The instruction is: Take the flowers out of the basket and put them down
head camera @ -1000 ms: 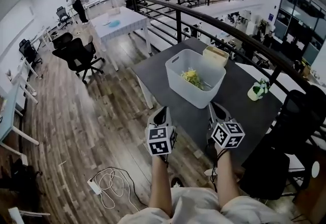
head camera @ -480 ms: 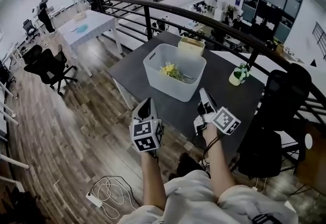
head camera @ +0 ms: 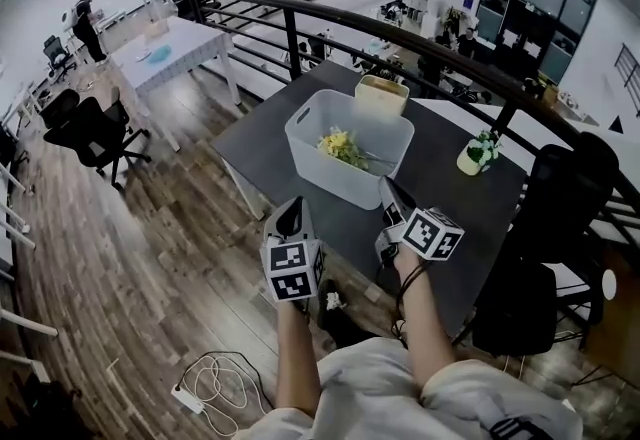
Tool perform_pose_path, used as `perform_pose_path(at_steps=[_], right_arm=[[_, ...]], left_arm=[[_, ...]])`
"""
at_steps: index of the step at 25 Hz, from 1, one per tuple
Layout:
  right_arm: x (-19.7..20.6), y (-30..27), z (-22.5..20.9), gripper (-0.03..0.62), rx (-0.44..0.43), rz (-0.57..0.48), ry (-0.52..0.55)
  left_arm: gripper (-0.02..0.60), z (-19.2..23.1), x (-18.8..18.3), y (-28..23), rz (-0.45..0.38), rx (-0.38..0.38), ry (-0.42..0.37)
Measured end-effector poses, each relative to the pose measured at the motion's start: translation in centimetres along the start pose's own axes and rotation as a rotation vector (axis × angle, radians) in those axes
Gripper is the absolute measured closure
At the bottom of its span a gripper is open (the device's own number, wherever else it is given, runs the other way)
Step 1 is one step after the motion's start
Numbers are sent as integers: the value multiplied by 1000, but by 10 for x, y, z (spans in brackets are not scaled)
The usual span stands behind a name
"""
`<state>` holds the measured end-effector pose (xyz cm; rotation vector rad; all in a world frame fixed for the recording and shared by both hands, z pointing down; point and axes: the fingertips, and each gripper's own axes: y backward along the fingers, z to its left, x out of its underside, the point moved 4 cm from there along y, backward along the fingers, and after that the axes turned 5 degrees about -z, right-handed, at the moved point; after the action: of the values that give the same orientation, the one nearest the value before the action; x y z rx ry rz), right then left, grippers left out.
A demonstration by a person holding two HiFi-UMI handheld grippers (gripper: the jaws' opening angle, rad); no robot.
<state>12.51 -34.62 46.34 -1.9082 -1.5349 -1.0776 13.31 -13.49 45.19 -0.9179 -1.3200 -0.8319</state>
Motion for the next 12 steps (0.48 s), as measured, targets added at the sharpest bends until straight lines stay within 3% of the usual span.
perform_pose_path(at_steps=[4,7,12], right_arm=[[-3,-23,-2,576,15,7,-2],[-20,-37,-15,577,13,-10,-1],[-22,-63,-23,576,-21,55,75]], left_arm=[[558,22,-4,-13,0,-37,12],[558,25,-14,-35,-10,-14,-7],[558,30,-20,-67,-8,15,-20]])
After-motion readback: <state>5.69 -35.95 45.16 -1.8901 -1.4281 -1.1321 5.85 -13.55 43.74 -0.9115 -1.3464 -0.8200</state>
